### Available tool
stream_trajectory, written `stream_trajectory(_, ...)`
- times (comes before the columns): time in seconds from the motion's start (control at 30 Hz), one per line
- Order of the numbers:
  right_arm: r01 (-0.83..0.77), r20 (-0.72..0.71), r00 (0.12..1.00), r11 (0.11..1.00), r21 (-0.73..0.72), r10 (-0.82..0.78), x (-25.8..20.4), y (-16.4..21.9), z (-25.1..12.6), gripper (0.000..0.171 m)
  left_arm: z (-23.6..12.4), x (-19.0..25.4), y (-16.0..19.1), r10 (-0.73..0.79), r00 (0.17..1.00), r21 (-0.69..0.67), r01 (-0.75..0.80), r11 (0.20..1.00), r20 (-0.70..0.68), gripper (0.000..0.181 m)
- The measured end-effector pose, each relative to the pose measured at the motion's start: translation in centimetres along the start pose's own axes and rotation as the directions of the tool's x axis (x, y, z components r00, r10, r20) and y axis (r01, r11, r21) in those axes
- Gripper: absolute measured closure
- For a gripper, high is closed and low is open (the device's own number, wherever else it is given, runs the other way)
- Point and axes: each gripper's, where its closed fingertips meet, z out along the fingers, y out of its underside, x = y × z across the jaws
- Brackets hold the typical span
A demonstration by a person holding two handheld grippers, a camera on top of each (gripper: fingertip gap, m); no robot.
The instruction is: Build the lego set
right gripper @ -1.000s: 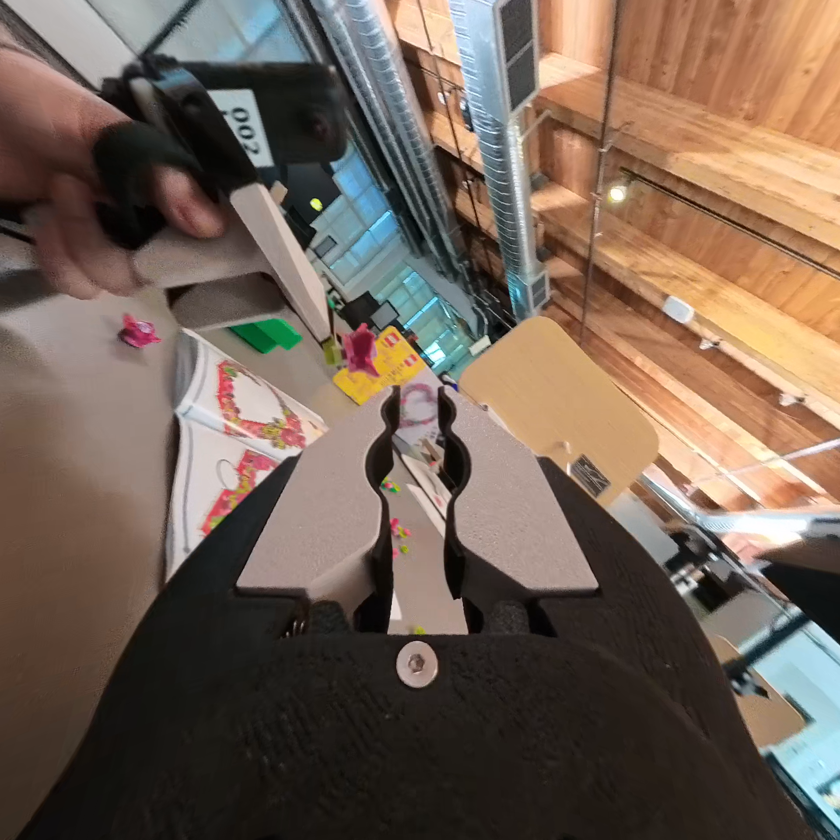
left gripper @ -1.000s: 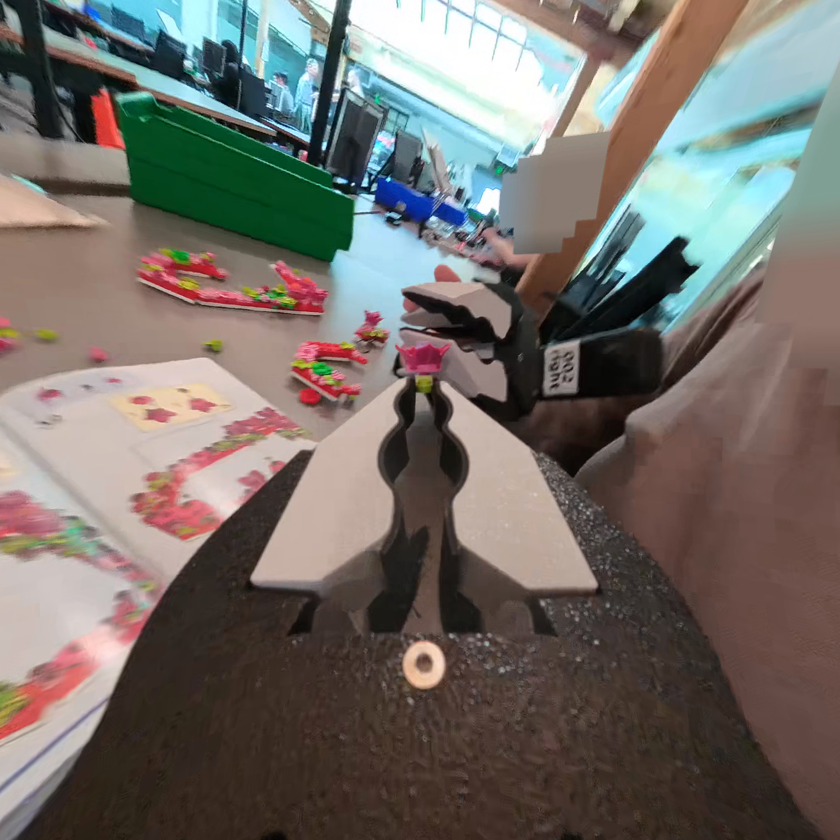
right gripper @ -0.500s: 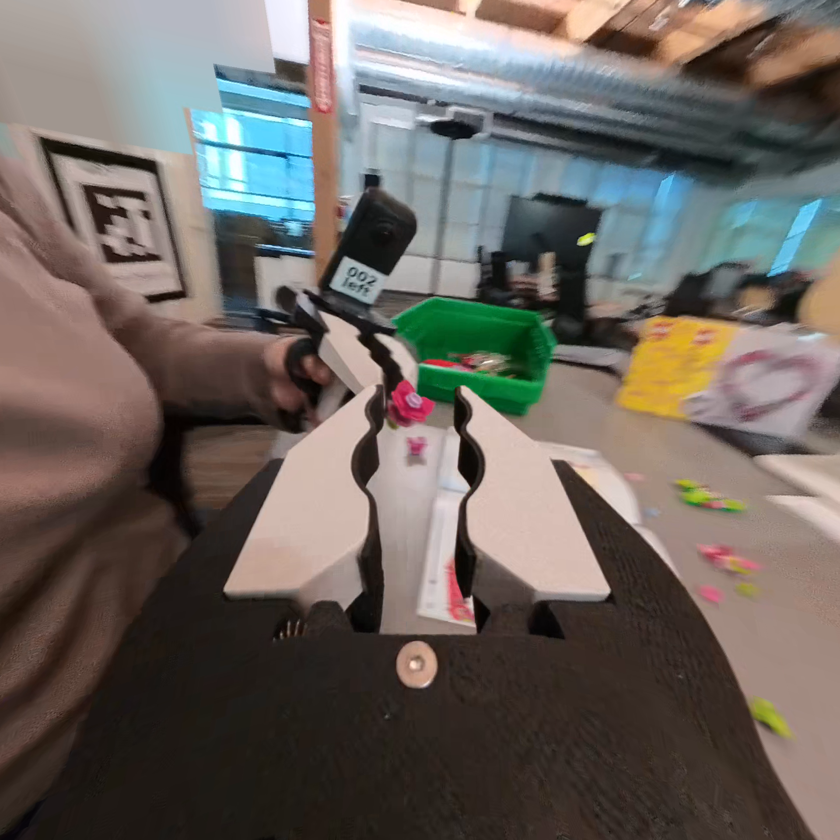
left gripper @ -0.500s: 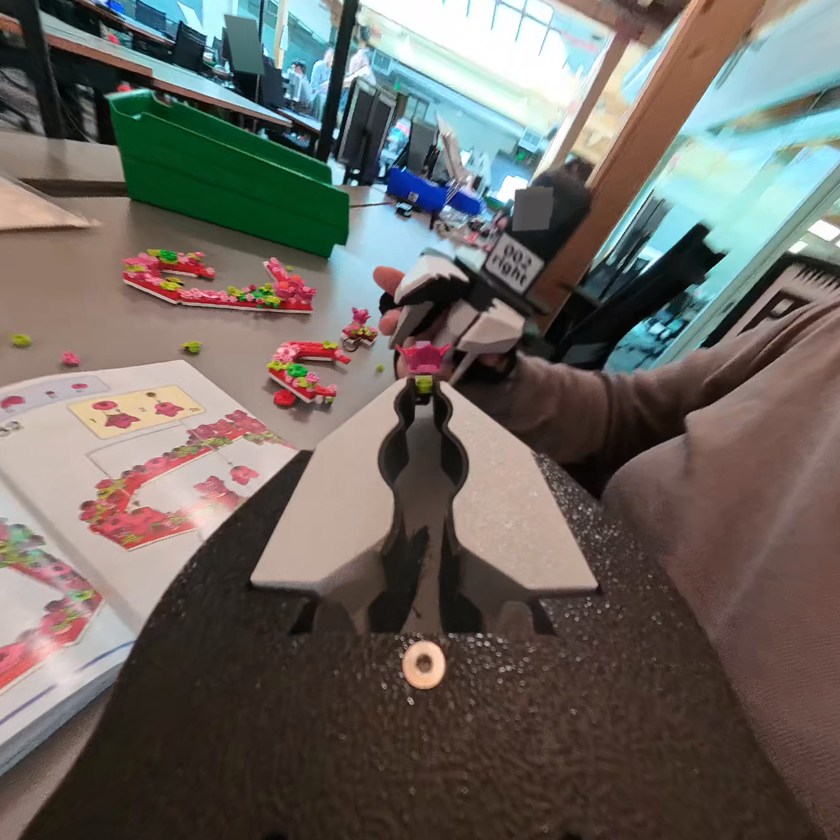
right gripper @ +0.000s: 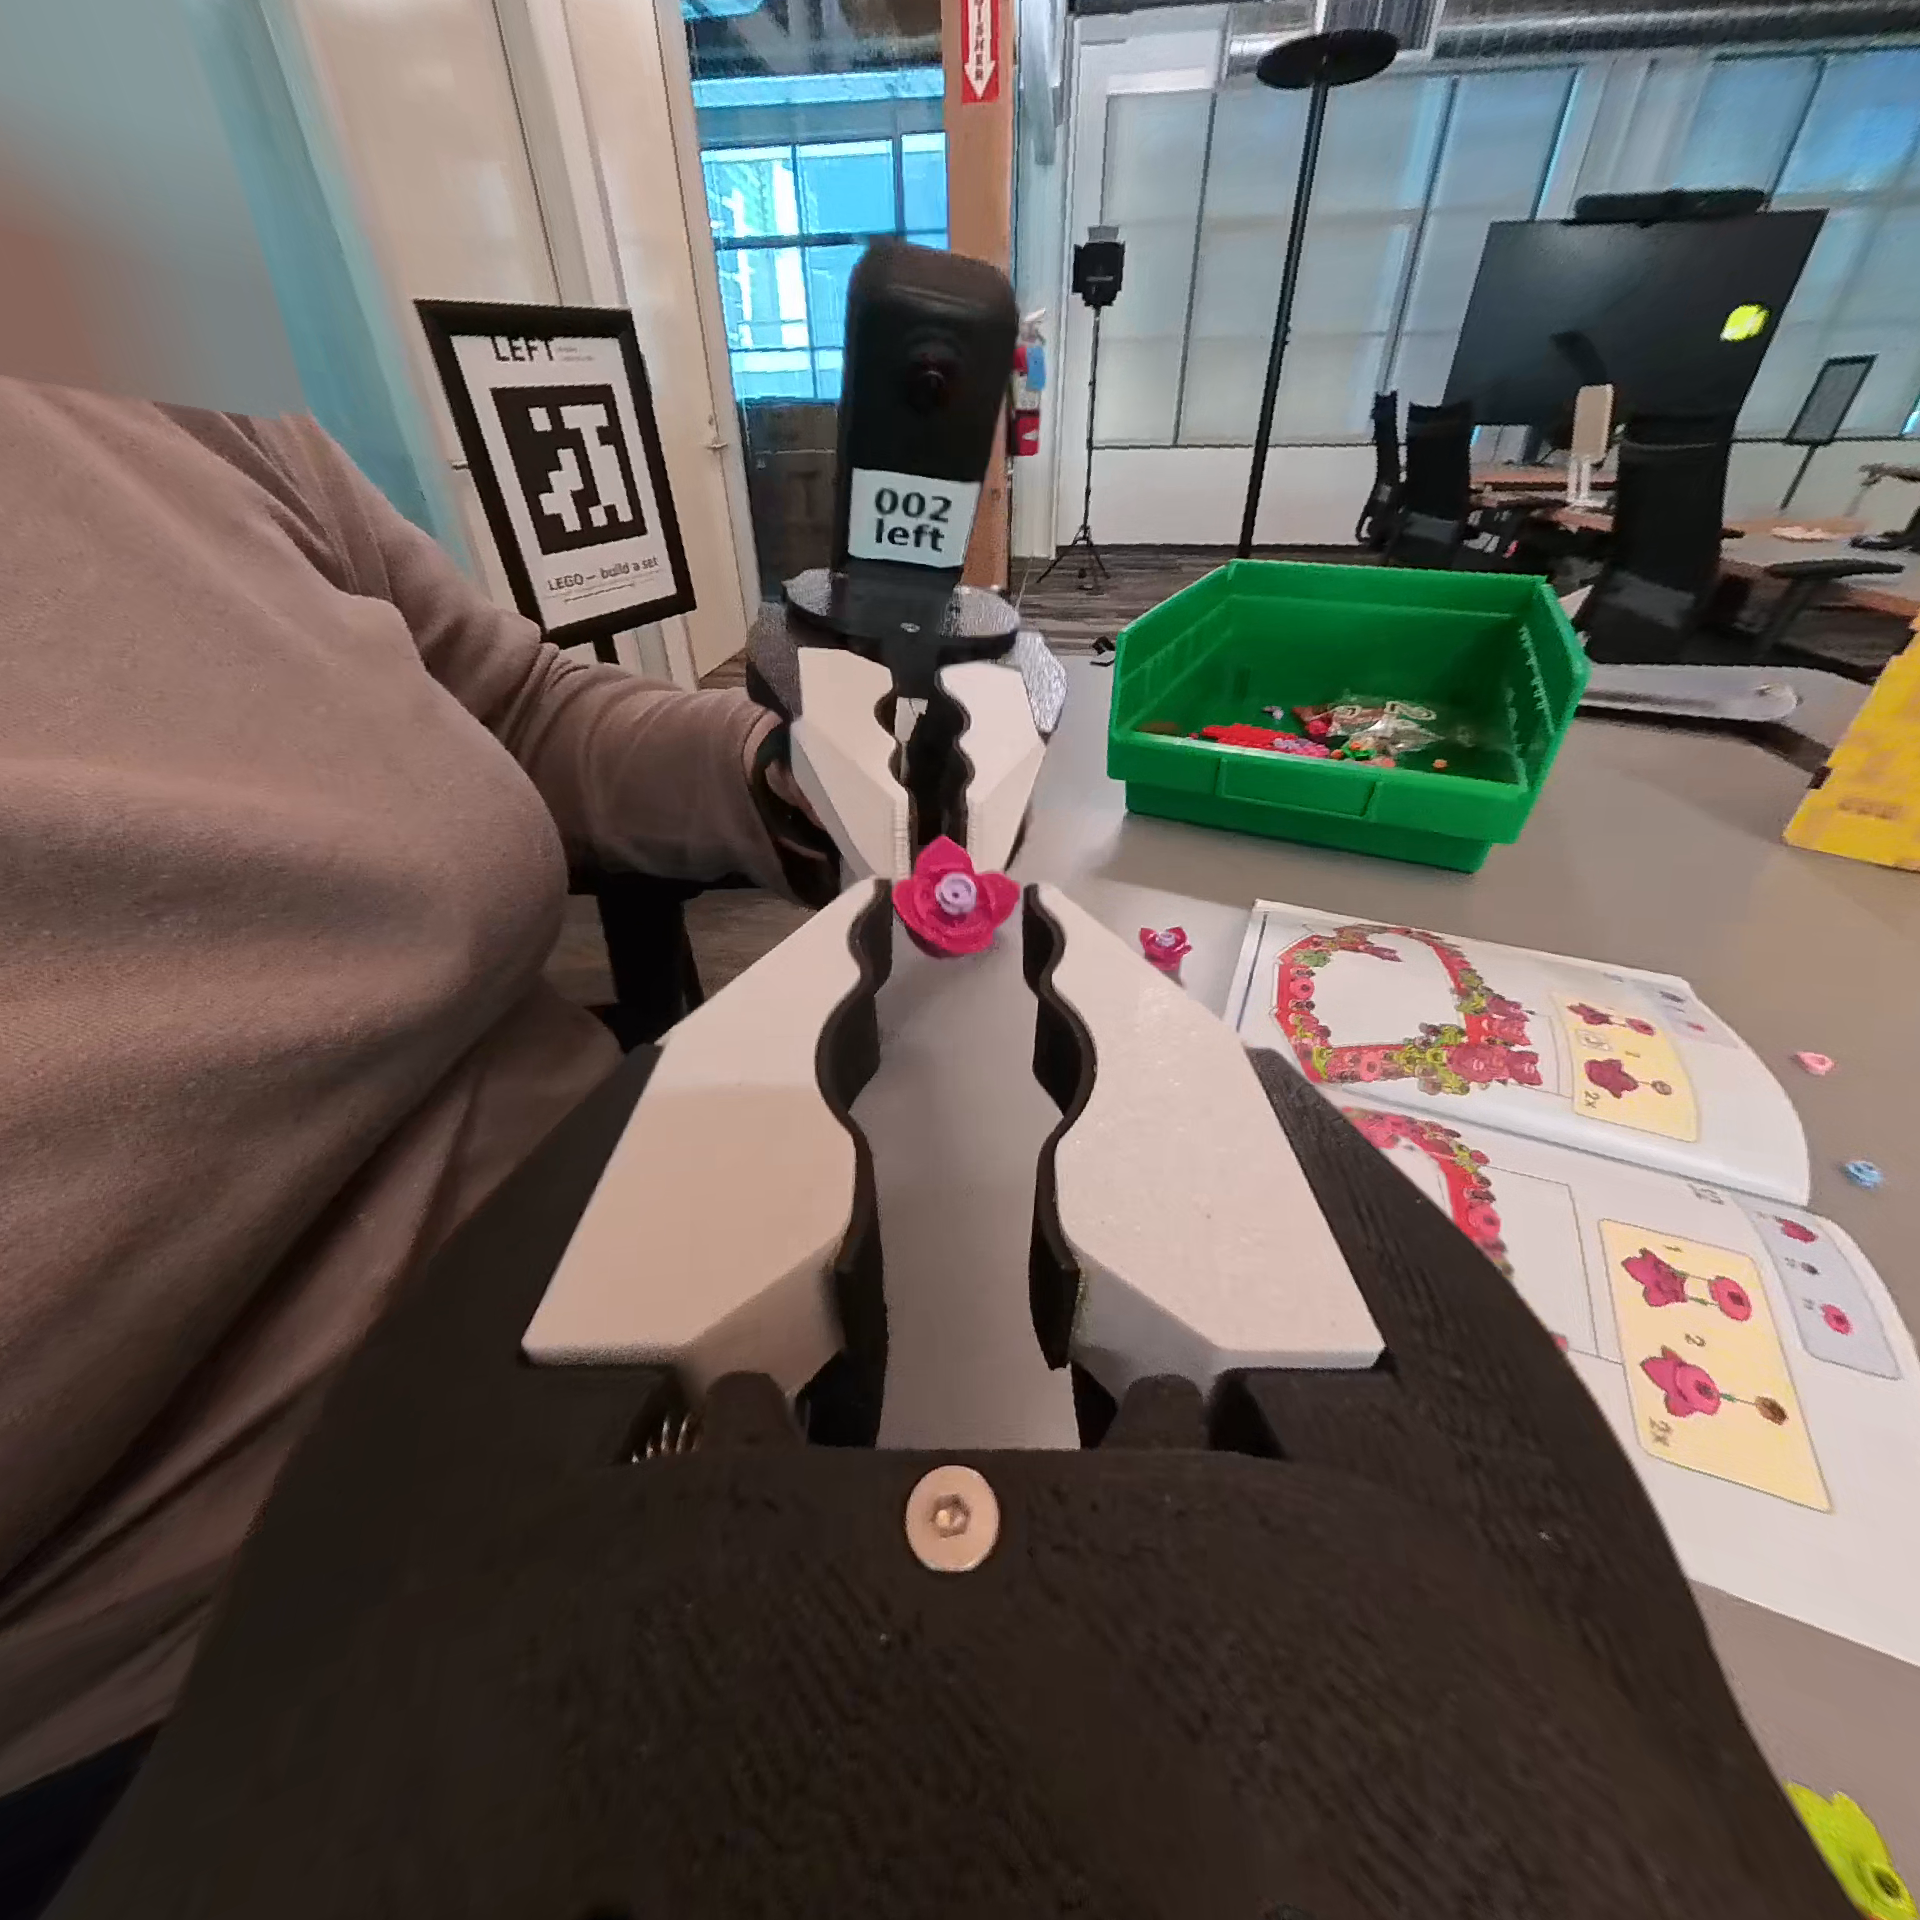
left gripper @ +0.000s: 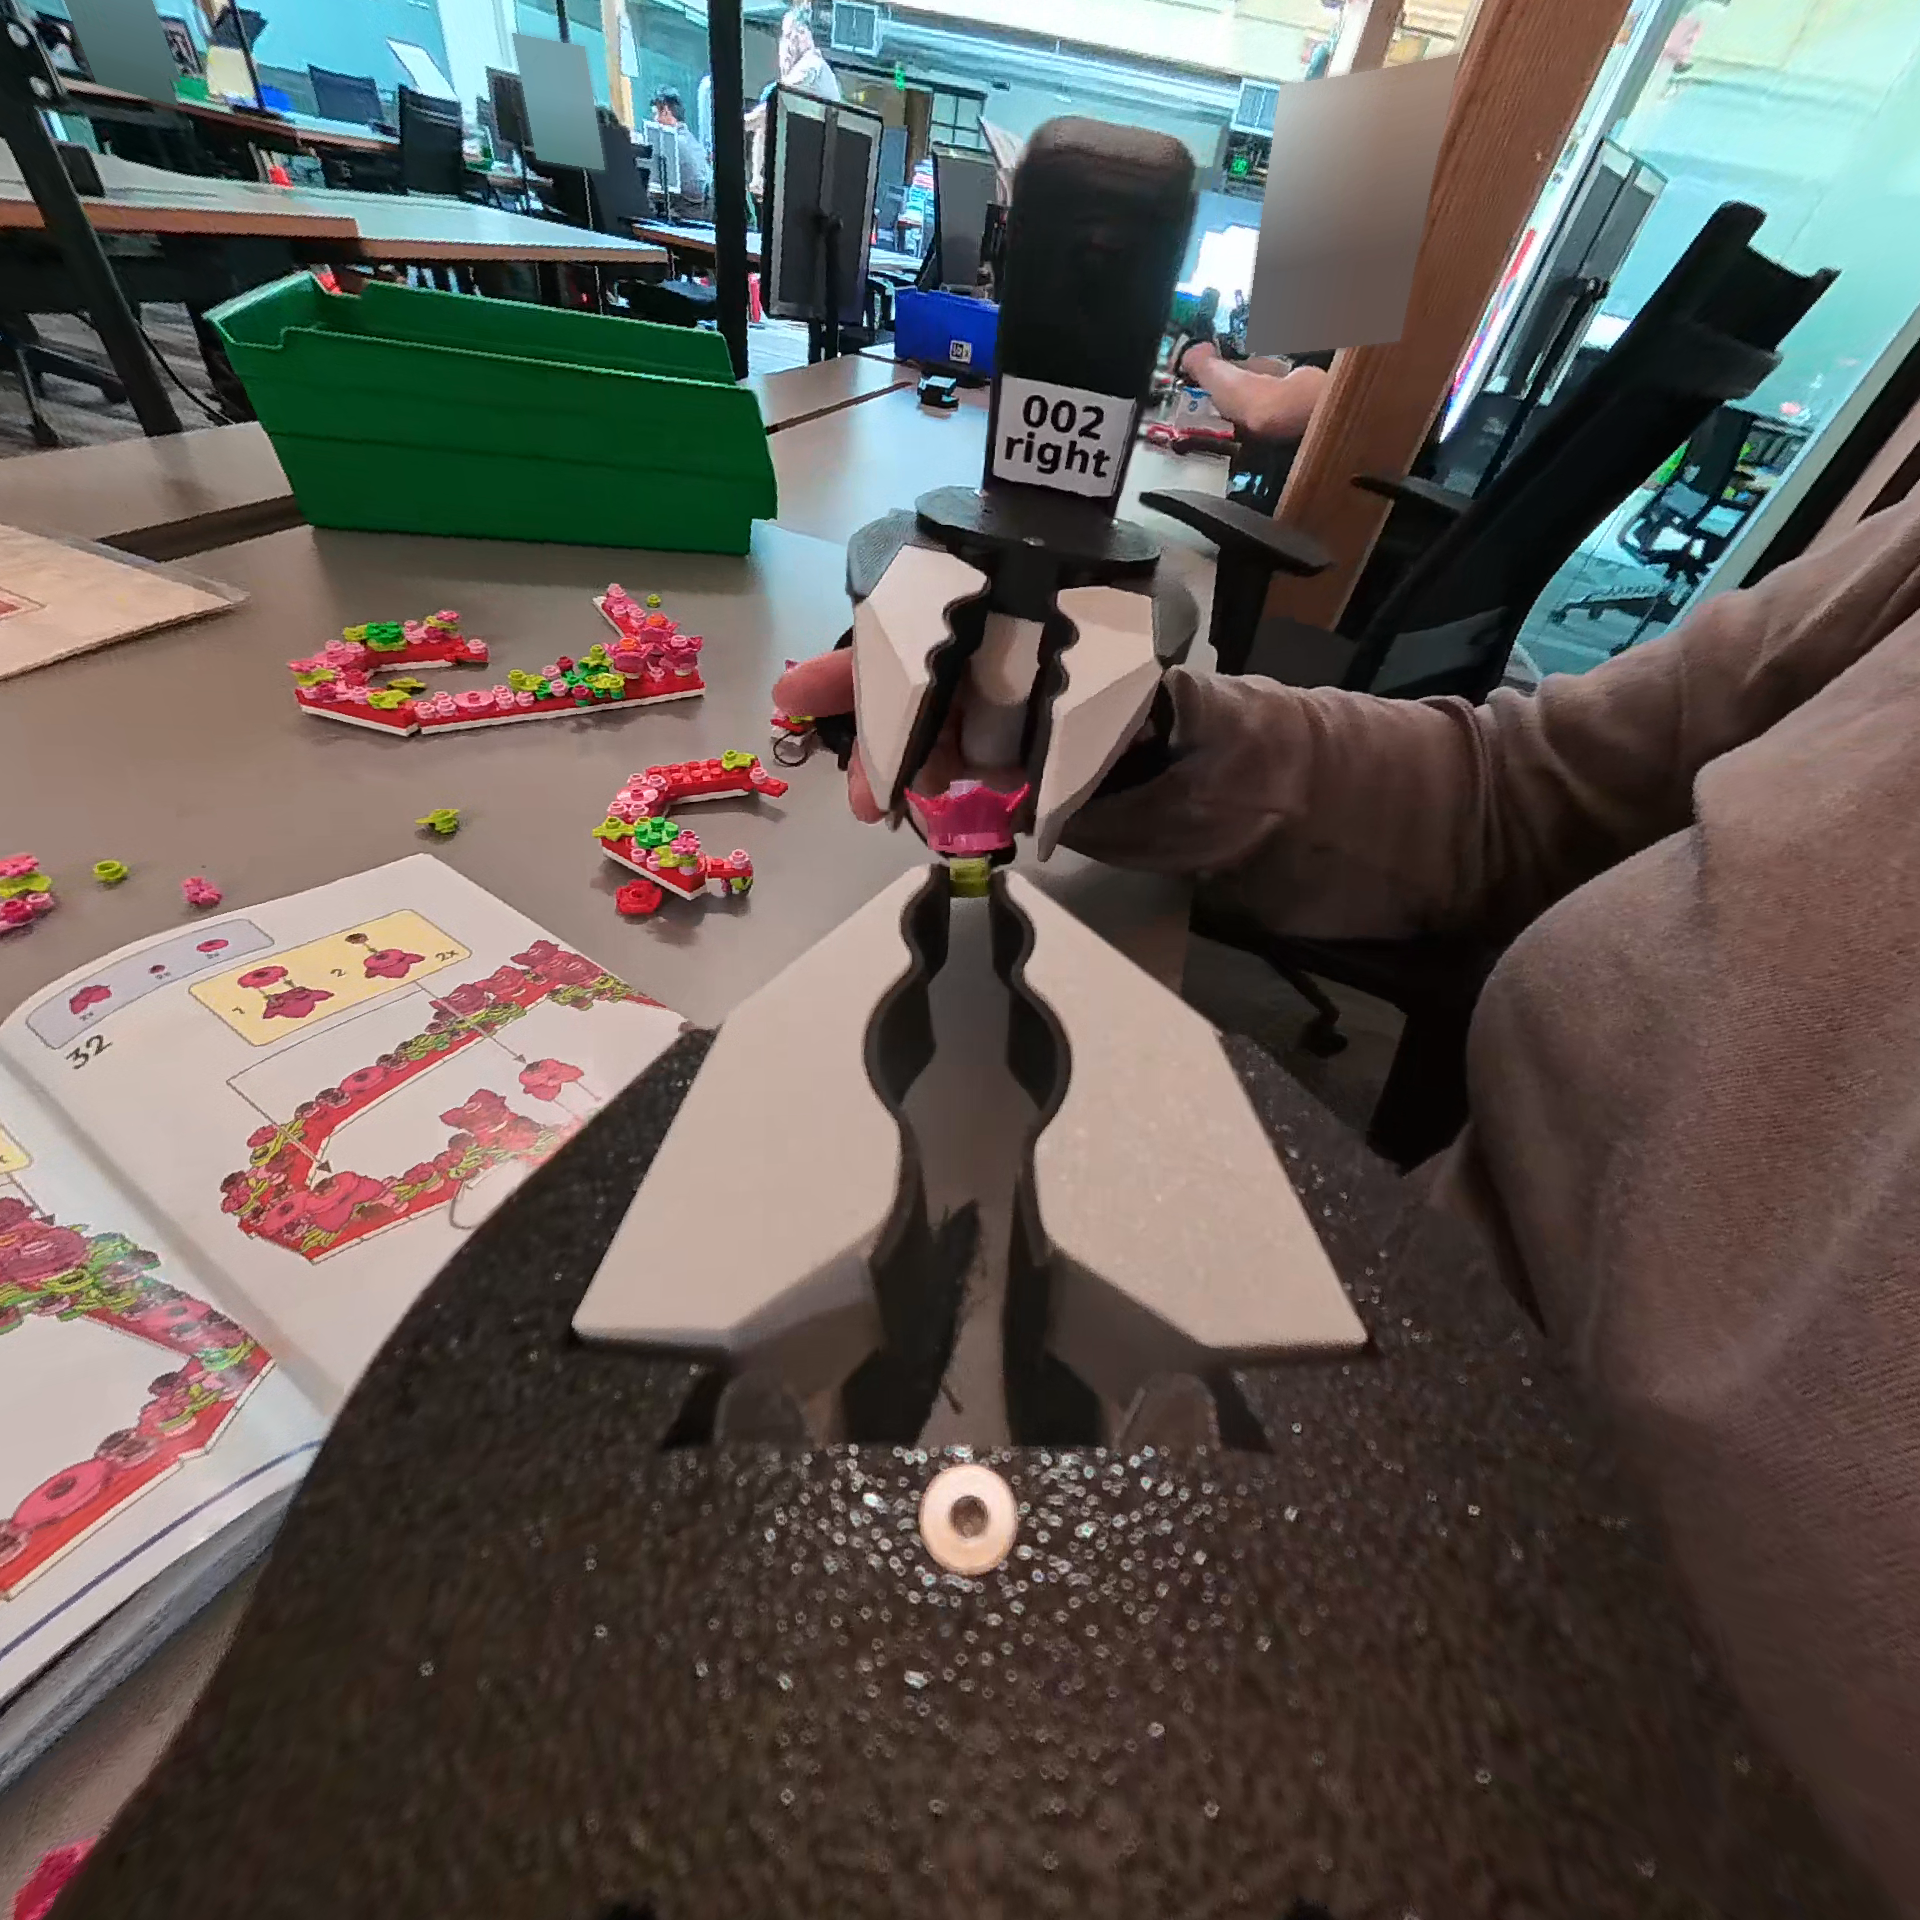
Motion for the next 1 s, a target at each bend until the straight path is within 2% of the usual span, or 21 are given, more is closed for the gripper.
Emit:
stream_trajectory(0.2,0.068,-0.008,0.998,0.997,-0.034,-0.068,-0.1,0.6,0.2,0.151,-0.1,0.0,0.0,0.071,0.997,-0.017,-0.071,0.997,0.005,0.176)
stream_trajectory(0.33,0.07,-0.014,0.997,0.997,-0.013,-0.07,0.0,0.2,0.2,0.143,0.0,-0.1,0.2,0.093,0.996,-0.038,-0.093,0.995,0.003,0.176)
stream_trajectory(0.5,0.108,-0.018,0.994,0.994,-0.035,-0.109,-0.1,0.5,0.1,0.149,0.3,-0.2,0.6,0.083,0.996,-0.038,-0.084,0.996,-0.008,0.176)
stream_trajectory(1.0,0.08,0.01,0.997,0.995,-0.052,-0.08,-0.2,1.0,0.1,0.149,0.4,-0.1,1.0,0.11,0.994,-0.022,-0.111,0.994,-0.026,0.176)
